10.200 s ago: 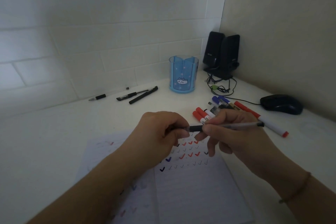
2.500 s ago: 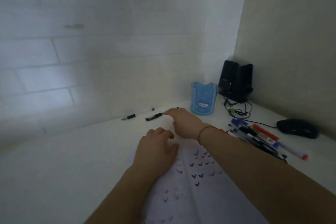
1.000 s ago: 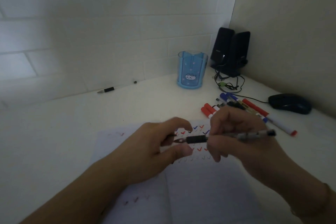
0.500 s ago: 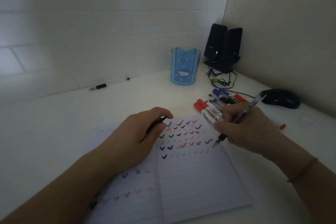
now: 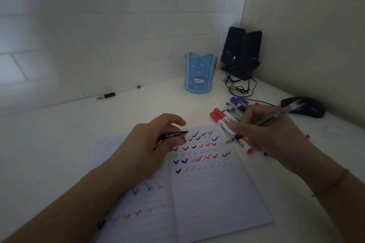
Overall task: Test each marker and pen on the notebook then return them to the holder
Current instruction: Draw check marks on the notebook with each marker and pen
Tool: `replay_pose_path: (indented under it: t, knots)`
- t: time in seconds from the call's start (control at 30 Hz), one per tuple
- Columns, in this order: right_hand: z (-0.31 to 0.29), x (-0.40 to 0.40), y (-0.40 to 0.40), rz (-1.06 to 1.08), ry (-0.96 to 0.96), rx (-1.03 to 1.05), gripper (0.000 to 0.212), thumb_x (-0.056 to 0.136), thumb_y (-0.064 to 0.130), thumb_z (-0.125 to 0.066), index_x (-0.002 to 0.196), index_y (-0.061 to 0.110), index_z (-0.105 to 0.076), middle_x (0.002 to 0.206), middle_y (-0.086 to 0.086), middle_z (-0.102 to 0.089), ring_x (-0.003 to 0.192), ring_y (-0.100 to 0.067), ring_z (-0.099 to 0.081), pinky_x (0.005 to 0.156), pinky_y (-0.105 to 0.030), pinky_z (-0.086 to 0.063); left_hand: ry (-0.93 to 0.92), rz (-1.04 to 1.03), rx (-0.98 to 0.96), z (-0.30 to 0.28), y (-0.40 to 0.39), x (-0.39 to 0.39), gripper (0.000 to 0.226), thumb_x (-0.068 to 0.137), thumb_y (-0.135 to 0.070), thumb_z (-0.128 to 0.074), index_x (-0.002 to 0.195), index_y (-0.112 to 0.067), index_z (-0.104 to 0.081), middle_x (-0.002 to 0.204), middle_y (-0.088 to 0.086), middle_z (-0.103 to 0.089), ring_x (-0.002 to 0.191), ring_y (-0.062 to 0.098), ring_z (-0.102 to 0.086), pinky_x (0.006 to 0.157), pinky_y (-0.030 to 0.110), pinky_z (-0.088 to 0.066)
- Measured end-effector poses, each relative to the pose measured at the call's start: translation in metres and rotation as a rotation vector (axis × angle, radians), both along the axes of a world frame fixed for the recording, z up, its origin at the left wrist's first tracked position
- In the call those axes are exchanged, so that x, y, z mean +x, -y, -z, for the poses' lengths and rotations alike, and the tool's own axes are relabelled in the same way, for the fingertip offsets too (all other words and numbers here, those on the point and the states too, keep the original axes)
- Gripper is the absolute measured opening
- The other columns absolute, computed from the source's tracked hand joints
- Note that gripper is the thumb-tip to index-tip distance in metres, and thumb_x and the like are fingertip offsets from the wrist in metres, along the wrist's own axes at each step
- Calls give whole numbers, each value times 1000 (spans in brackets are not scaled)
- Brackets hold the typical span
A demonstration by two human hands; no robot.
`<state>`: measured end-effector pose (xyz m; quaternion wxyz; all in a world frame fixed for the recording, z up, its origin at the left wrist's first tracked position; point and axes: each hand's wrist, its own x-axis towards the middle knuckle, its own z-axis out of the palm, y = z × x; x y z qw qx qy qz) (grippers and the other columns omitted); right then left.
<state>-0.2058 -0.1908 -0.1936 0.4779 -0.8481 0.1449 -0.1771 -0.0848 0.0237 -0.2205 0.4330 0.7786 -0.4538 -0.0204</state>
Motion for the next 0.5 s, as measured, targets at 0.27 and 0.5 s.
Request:
replay_pose_path:
  t: [0.27, 0.5]
  knots:
    - [-1, -5, -11, -414, 121, 352, 28, 63, 29, -58, 83, 12, -67, 72, -14, -71, 50, -24, -59, 41, -20, -37, -94, 12, -124, -3, 0, -4, 21, 86, -8, -64, 89, -28, -56, 82, -14, -71, 68, 4, -64, 65, 9, -45]
    - [4, -3, -16, -377, 160, 360, 28, 64, 26, -64, 83, 8, -54, 80, -17, -72, 48, -25, -60, 40, -21, -37, -74, 37, -152, -3, 0, -8, 10, 82, -28, -60, 89, -35, -58, 82, -19, -67, 69, 6, -61, 65, 11, -45]
